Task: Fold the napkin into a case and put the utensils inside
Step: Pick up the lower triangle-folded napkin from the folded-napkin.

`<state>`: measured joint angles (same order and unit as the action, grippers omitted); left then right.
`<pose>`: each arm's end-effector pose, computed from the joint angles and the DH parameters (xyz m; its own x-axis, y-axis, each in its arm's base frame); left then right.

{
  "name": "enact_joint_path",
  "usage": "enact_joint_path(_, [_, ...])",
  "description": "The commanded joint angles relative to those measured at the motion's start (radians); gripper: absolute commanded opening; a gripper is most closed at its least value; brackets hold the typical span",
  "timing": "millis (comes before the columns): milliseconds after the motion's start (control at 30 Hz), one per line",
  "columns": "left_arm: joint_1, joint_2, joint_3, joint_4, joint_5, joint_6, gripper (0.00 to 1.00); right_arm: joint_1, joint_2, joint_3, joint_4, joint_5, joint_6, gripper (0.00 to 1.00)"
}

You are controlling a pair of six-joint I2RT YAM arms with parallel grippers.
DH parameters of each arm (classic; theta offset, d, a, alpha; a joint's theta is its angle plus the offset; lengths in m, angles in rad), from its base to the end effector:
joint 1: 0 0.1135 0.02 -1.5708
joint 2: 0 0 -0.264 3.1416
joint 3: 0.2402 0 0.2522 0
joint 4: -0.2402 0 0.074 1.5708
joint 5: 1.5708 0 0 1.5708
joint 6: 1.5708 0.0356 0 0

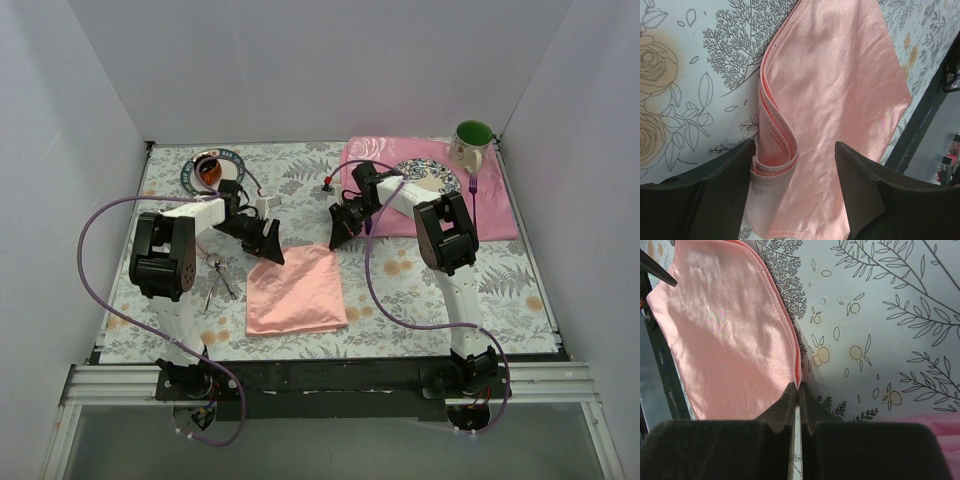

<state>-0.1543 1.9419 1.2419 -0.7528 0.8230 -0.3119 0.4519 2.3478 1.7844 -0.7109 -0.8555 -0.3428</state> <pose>0.3451 -0.0801 0.1501 -0.9921 -0.0569 0.1114 -0.1205 0.6737 -0.7291 0.4135 0.2306 0.1285 -0.6474 -0.5593 -0.5178 -0.7458 0.3246 0.5817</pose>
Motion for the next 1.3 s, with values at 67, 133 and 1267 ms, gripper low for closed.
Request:
enact_joint_path(67, [-0.004, 0.012, 0.103, -0.061, 0.018, 0.079, 0.63, 0.002, 0.019, 0.015, -0.012, 0.029, -0.015, 0.01])
enact_joint_path(133, [-0.014, 0.031, 0.119, -0.077, 0.033, 0.080, 0.64, 0.004, 0.019, 0.015, -0.015, 0.030, -0.016, 0.01])
enact_joint_path(1267, [0.091, 0.043, 0.215, -0.180, -0.068, 0.174, 0.54, 0.004, -0.019, 0.041, -0.050, 0.045, -0.061, 0.14])
